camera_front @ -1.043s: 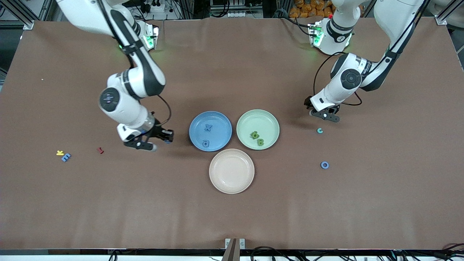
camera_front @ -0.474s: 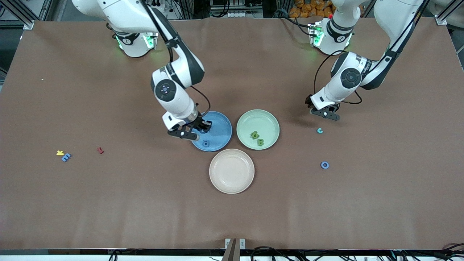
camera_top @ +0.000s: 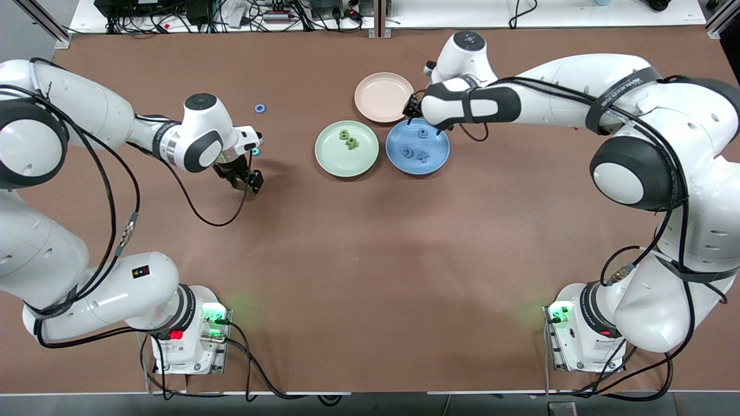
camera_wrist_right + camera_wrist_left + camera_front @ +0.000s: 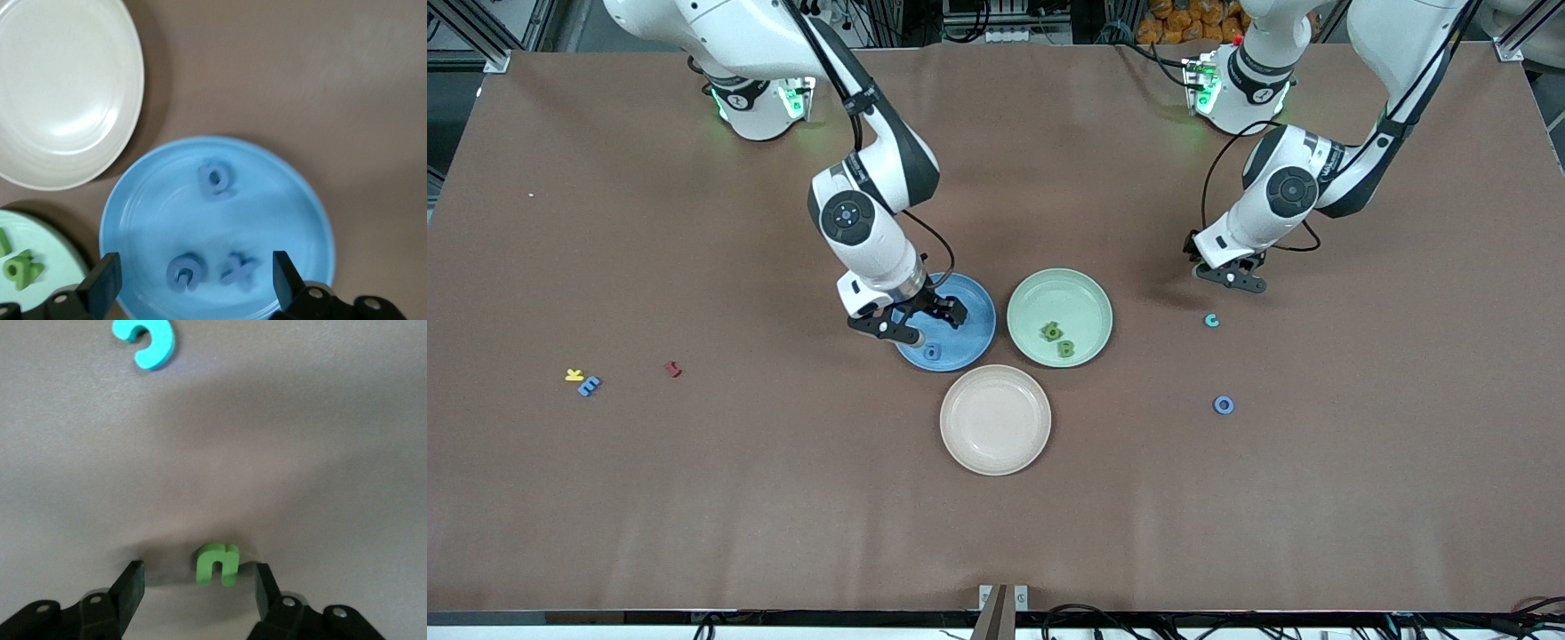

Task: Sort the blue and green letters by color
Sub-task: 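Release the c on the blue plate while the left gripper grasps the n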

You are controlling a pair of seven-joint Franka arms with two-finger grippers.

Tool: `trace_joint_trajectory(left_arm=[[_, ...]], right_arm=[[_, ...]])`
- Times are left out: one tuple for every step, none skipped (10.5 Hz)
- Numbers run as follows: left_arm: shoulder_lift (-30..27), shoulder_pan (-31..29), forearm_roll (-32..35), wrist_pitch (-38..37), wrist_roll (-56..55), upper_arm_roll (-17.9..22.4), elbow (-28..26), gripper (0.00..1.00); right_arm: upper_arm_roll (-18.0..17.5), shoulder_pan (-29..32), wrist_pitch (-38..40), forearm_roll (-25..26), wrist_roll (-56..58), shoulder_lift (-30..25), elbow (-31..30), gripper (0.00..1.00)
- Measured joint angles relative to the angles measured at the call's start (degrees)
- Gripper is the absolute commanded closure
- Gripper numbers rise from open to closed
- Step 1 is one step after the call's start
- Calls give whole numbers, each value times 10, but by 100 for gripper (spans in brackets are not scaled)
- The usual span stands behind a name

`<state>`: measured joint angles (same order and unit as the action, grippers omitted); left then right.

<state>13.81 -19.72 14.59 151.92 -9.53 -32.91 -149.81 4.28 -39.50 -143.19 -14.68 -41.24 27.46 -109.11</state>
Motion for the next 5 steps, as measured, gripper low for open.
trace_joint_trajectory(left_arm=[[-5, 0, 0, -4, 0, 0, -1, 54], [-8, -1, 0, -6, 0, 0, -1, 54], [-9, 0, 0, -7, 0, -1, -1, 54], [-10, 0, 0, -7, 0, -1, -1, 53], [-10, 0, 0, -7, 0, -1, -1, 53]], right_arm=[[2, 19, 14, 2, 48, -2, 4, 0], [2, 48, 26, 3, 106, -4, 7, 0], [2, 82, 39, 3, 168, -7, 10, 0], [2, 116, 55, 3, 233, -11, 11, 0], [2, 150, 63, 3, 299, -14, 11, 0]])
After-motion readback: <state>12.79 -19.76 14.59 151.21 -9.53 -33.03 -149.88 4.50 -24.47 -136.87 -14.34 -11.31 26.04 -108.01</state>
